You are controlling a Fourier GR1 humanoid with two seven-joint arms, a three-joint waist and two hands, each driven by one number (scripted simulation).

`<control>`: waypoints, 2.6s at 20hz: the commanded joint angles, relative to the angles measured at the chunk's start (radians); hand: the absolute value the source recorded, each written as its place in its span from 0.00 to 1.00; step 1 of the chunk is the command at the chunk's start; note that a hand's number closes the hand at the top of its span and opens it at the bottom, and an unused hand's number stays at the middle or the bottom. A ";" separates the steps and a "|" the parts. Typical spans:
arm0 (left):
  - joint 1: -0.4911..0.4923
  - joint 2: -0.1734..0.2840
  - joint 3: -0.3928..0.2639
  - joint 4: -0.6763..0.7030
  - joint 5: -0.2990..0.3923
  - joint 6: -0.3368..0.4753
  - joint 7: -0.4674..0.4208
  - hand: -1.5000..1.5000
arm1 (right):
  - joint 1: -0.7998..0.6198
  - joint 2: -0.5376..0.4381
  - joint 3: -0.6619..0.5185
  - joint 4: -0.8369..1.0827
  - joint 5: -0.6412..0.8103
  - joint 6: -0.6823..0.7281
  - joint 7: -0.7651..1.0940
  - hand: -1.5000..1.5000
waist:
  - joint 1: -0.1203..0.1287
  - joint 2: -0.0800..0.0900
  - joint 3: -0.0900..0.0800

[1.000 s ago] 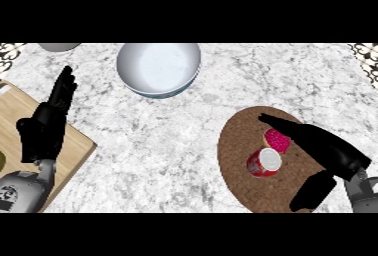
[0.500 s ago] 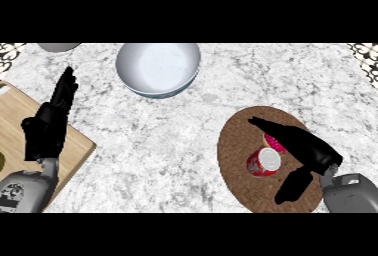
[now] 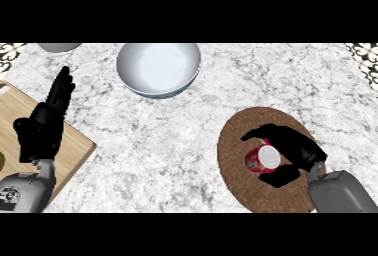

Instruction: Pick the can from the placemat and place it in the bowl

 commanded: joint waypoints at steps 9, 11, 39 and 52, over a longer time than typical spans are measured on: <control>0.008 -0.072 0.040 0.008 -0.073 -0.043 -0.008 0.50 | 0.022 0.078 -0.027 0.041 0.123 -0.037 -0.137 1.00 | -0.003 0.006 0.005; 0.037 -0.066 0.053 -0.012 -0.058 -0.064 -0.014 0.50 | 0.103 0.086 0.000 -0.063 0.139 -0.059 -0.126 1.00 | -0.005 0.005 0.005; -0.119 -0.111 0.001 0.110 -0.080 -0.067 -0.028 0.50 | -0.607 0.373 0.630 -0.049 0.140 -0.921 0.895 1.00 | 0.082 0.006 0.000; -0.132 -0.103 0.025 0.073 -0.077 -0.065 0.022 0.50 | -0.951 0.373 0.446 0.401 -0.001 -1.187 0.827 1.00 | 0.072 0.018 0.004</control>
